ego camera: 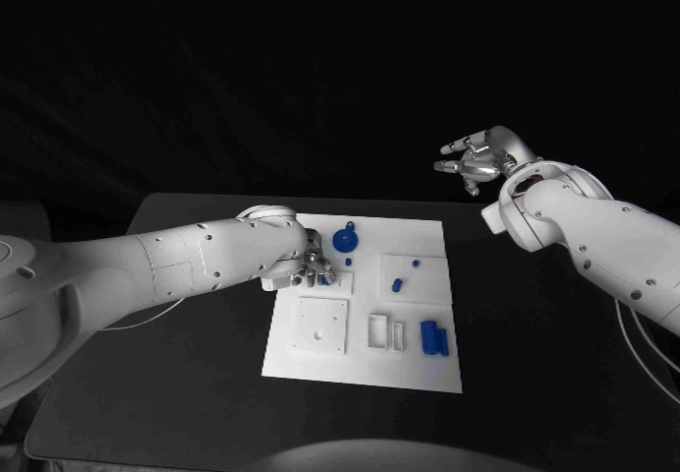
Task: Assemble the parts on the task board
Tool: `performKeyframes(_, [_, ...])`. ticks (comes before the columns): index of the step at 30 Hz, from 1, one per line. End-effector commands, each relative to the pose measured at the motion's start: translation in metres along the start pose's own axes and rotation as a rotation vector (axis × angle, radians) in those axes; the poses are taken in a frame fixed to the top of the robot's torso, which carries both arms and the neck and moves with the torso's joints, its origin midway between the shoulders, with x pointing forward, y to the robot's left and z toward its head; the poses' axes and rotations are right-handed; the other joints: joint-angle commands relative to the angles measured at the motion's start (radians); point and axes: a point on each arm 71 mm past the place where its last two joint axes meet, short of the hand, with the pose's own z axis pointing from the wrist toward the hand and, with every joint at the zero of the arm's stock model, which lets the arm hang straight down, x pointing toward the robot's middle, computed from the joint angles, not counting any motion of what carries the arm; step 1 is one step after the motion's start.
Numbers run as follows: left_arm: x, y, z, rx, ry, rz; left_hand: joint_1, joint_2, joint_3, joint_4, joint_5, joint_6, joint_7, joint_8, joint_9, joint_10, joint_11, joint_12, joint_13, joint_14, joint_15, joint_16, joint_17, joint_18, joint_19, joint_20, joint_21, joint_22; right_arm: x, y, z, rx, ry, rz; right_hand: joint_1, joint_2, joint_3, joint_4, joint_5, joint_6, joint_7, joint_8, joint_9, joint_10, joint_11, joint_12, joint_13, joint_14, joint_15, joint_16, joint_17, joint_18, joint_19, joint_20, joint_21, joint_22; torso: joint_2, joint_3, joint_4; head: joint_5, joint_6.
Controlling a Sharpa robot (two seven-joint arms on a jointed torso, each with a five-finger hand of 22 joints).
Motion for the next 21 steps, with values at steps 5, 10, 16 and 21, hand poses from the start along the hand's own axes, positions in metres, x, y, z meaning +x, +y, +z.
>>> performKeyframes(5, [0.0049, -0.0032, 0.0028, -0.002, 0.022, 0.009, 0.017, 0.026, 0.085, -0.082, -0.036, 0.048, -0.045, 0.003, -0.021, 0.041, -0.001, -0.002, 0.0, -0.006, 0.0, -0.004, -0.009, -0.007, -0.008, 0.001, -0.003, 0.018, 0.0015, 0.0008, 0.0, -0.005, 0.013, -0.005, -0.008, 0.001, -0.001, -0.007, 0.004, 0.007, -0.001, -0.003, -0.001, -0.006, 0.001, 0.002, -0.001, 0.01, 0.0, -0.005, 0.001, 0.016, 0.05, -0.007, 0.002, -0.001, 0.0, 0.0003, -0.0016, -0.001, -0.002])
performKeyframes(10, [0.0082, -0.0027, 0.0057, -0.007, 0.021, 0.011, 0.02, 0.021, 0.071, -0.067, -0.051, 0.053, -0.048, 0.003, -0.025, 0.041, -0.002, 0.0, 0.0, -0.006, 0.0, -0.004, -0.011, -0.009, -0.005, 0.001, -0.008, 0.018, 0.0015, 0.0007, 0.0, -0.005, 0.013, -0.005, -0.008, 0.001, -0.001, -0.007, 0.004, 0.007, -0.001, -0.003, -0.001, -0.006, 0.001, 0.002, -0.001, 0.01, 0.0, -0.005, 0.001, 0.016, 0.05, -0.007, 0.002, -0.001, 0.001, 0.0001, -0.0013, -0.004, -0.003])
performKeyframes(16, [0.012, -0.0024, 0.0086, -0.011, 0.019, 0.009, 0.018, 0.007, 0.057, -0.046, -0.064, 0.059, -0.052, 0.003, -0.024, 0.041, -0.004, 0.003, -0.002, -0.004, -0.001, -0.003, -0.011, -0.01, -0.001, 0.0, -0.013, 0.017, 0.0021, 0.0009, -0.0002, -0.006, 0.014, -0.004, -0.008, 0.001, -0.001, -0.007, 0.004, 0.007, -0.001, -0.003, -0.001, -0.006, 0.001, 0.002, -0.001, 0.01, 0.0, -0.005, 0.001, 0.016, 0.05, -0.007, 0.002, -0.001, 0.001, 0.0004, -0.0008, -0.007, -0.005])
performKeyframes(21, [0.0126, -0.0011, 0.0095, -0.015, 0.016, 0.008, 0.009, -0.007, 0.043, -0.026, -0.082, 0.06, -0.055, 0.002, -0.025, 0.042, -0.005, 0.004, -0.004, -0.003, -0.001, -0.003, -0.013, -0.012, 0.001, 0.0, -0.018, 0.017, 0.0025, 0.0005, -0.0004, -0.005, 0.014, -0.004, -0.008, 0.001, -0.001, -0.007, 0.004, 0.007, -0.001, -0.003, -0.001, -0.006, 0.001, 0.002, -0.001, 0.01, 0.0, -0.005, 0.001, 0.016, 0.05, -0.007, 0.002, -0.001, 0.0, 0.0005, -0.0002, -0.008, -0.007])
